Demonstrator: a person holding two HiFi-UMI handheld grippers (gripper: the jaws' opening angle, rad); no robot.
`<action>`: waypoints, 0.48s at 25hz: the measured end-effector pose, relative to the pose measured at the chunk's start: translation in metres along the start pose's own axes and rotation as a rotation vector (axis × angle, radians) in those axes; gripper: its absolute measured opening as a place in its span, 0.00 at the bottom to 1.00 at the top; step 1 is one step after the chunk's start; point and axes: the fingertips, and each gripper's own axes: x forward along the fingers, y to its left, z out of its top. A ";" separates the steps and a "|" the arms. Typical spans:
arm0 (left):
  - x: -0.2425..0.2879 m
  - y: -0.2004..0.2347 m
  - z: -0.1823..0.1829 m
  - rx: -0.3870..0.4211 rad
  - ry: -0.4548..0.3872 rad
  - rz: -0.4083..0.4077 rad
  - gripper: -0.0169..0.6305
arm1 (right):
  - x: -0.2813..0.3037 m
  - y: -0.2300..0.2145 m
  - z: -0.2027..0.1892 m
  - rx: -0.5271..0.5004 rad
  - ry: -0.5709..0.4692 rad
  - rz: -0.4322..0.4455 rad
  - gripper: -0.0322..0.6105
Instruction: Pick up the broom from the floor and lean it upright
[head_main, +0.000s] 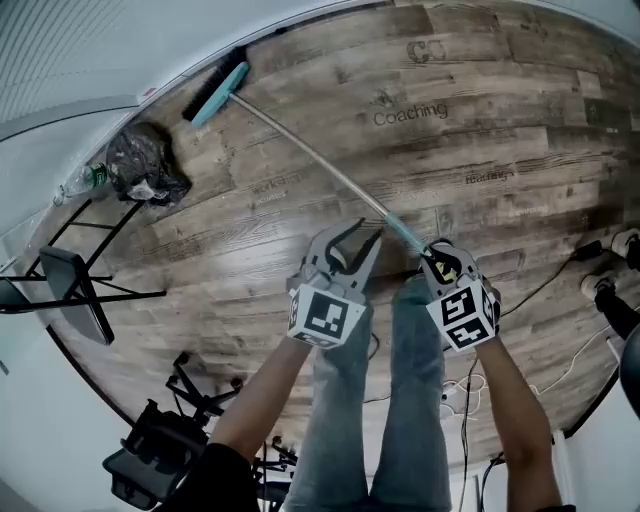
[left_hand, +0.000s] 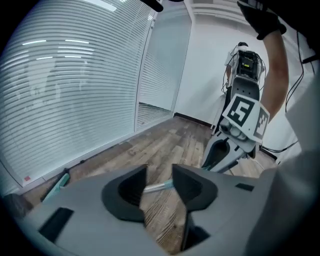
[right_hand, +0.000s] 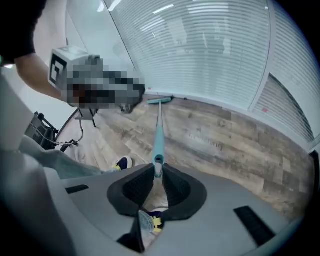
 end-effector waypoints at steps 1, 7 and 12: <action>-0.009 0.001 0.013 -0.006 -0.002 -0.012 0.37 | -0.020 0.002 0.024 -0.014 -0.029 -0.001 0.15; -0.064 0.032 0.095 0.075 -0.046 0.048 0.50 | -0.119 0.014 0.177 -0.078 -0.214 -0.018 0.15; -0.095 0.084 0.151 0.109 -0.084 0.160 0.50 | -0.165 0.027 0.290 -0.191 -0.292 -0.079 0.11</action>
